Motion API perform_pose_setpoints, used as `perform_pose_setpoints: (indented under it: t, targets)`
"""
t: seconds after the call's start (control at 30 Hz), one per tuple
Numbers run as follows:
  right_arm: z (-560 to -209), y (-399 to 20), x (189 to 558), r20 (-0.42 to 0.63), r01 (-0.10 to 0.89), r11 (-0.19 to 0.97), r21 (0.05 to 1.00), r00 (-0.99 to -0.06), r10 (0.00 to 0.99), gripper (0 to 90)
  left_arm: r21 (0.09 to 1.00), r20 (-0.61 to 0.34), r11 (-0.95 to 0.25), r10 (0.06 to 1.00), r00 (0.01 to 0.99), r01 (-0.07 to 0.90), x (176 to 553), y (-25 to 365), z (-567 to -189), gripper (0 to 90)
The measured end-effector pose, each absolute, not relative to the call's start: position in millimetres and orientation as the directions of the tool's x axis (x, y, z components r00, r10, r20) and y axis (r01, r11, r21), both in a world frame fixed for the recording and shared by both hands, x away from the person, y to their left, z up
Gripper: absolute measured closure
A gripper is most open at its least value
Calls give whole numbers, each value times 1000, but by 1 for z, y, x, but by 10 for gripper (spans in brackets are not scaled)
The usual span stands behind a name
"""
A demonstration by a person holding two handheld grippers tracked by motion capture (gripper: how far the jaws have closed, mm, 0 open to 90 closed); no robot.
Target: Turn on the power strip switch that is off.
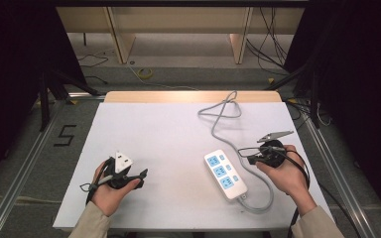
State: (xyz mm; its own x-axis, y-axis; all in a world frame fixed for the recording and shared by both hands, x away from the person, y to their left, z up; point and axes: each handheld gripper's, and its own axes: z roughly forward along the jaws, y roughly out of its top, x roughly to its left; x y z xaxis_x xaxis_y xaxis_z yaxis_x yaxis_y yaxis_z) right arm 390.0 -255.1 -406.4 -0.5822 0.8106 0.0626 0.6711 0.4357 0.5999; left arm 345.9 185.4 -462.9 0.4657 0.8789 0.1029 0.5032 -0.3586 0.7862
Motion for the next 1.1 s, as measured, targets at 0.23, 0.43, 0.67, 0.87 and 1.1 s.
perform_pose_setpoints:
  t: [0.23, 0.43, 0.67, 0.87, 1.1]
  targets:
    - [-406, -249, 393, 56, 670, 448, 592, -589, 806, 900, 788, 103, -357, 879, 465, 502, 346, 185, -462, 278]
    - [-405, -243, 396, 59, 671, 452, 588, -593, 803, 900, 788, 102, -357, 879, 465, 502, 346, 185, -462, 278]
    - [-406, -238, 399, 60, 672, 457, 583, -597, 800, 900, 788, 103, -358, 879, 465, 502, 345, 185, -462, 278]
    - [-405, -235, 401, 57, 670, 461, 582, -599, 799, 900, 788, 102, -357, 879, 466, 501, 345, 185, -462, 278]
    - [-404, -229, 405, 50, 668, 473, 575, -605, 795, 900, 787, 106, -362, 877, 468, 500, 345, 184, -463, 278]
